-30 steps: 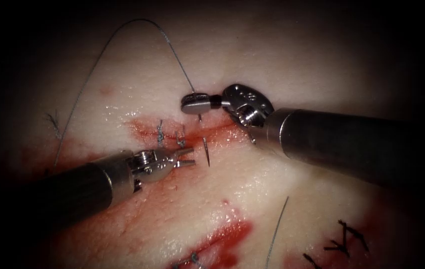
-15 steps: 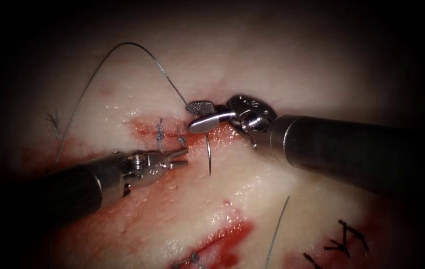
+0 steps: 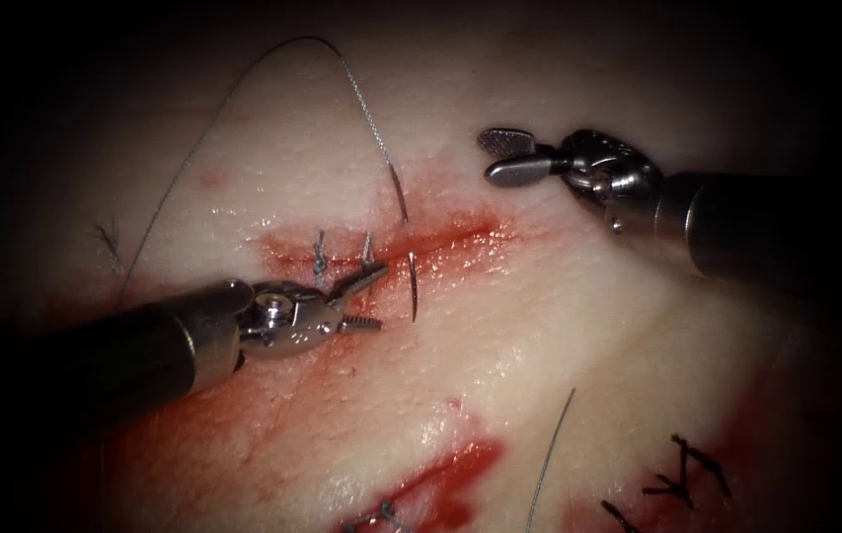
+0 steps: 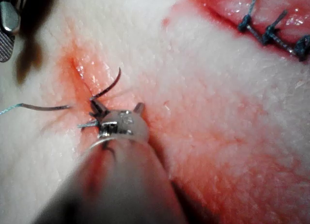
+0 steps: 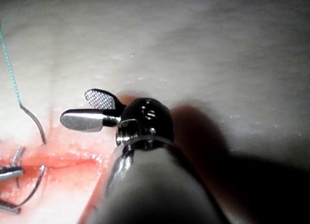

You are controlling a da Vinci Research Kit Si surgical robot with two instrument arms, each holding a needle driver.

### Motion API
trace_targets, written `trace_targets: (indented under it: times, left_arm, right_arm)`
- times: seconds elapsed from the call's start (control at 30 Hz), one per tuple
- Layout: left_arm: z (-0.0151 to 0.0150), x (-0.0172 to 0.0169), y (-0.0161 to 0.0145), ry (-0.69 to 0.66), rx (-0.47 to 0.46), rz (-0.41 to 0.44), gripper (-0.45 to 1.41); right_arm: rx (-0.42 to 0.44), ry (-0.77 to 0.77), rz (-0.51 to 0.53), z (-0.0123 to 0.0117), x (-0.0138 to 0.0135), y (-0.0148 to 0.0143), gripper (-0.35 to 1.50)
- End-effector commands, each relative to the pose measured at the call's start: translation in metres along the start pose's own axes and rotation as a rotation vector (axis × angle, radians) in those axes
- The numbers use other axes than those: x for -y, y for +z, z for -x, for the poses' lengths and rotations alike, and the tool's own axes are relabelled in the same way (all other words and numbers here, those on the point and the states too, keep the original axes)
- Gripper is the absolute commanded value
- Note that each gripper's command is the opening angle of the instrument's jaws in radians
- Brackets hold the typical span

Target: Wound Closure

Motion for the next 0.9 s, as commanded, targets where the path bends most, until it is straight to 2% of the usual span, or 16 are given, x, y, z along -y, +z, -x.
trace_targets:
  times: [0.03,0.37,0.53,0.6,0.67,0.7,0.73,0.77,0.8,0.9]
  left_arm:
    - [0.0,0.0006,0.001,0.021,-0.009,-0.014,0.84]
    - [-0.0011,0.0013,0.0026,0.079,-0.09,-0.054,0.86]
    - [-0.0009,0.0015,0.0027,0.084,-0.095,-0.065,0.79]
    - [-0.0008,0.0016,0.0028,0.084,-0.095,-0.074,0.63]
    - [-0.0006,0.0019,0.003,0.084,-0.094,-0.09,0.31]
    - [-0.0006,0.002,0.0032,0.084,-0.095,-0.096,0.24]
    - [-0.0005,0.0021,0.0033,0.084,-0.097,-0.105,0.09]
    - [-0.0004,0.0023,0.0035,0.084,-0.1,-0.117,-0.3]
    - [-0.0003,0.0024,0.0036,0.083,-0.102,-0.126,-0.45]
    - [-0.0001,0.0025,0.0039,0.076,-0.115,-0.136,-0.45]
  right_arm:
    - [-0.011,-0.006,0.009,-0.0004,-0.0008,0.0002,1.16]
    - [-0.032,-0.028,0.033,0.0004,-0.0014,0.0007,1.14]
    - [-0.031,-0.041,0.025,0.0012,-0.0013,0.0015,1.11]
    - [-0.03,-0.041,0.023,0.0013,-0.0012,0.0018,1.08]
    - [-0.03,-0.042,0.022,0.0015,-0.001,0.002,1.01]
    - [-0.03,-0.042,0.023,0.0016,-0.001,0.0021,0.99]
    - [-0.031,-0.041,0.023,0.0016,-0.0009,0.0021,0.96]
    - [-0.031,-0.041,0.023,0.0016,-0.0009,0.0021,0.94]
    - [-0.03,-0.041,0.023,0.0016,-0.0008,0.0021,0.93]
    - [-0.03,-0.041,0.022,0.0015,-0.0008,0.002,0.91]
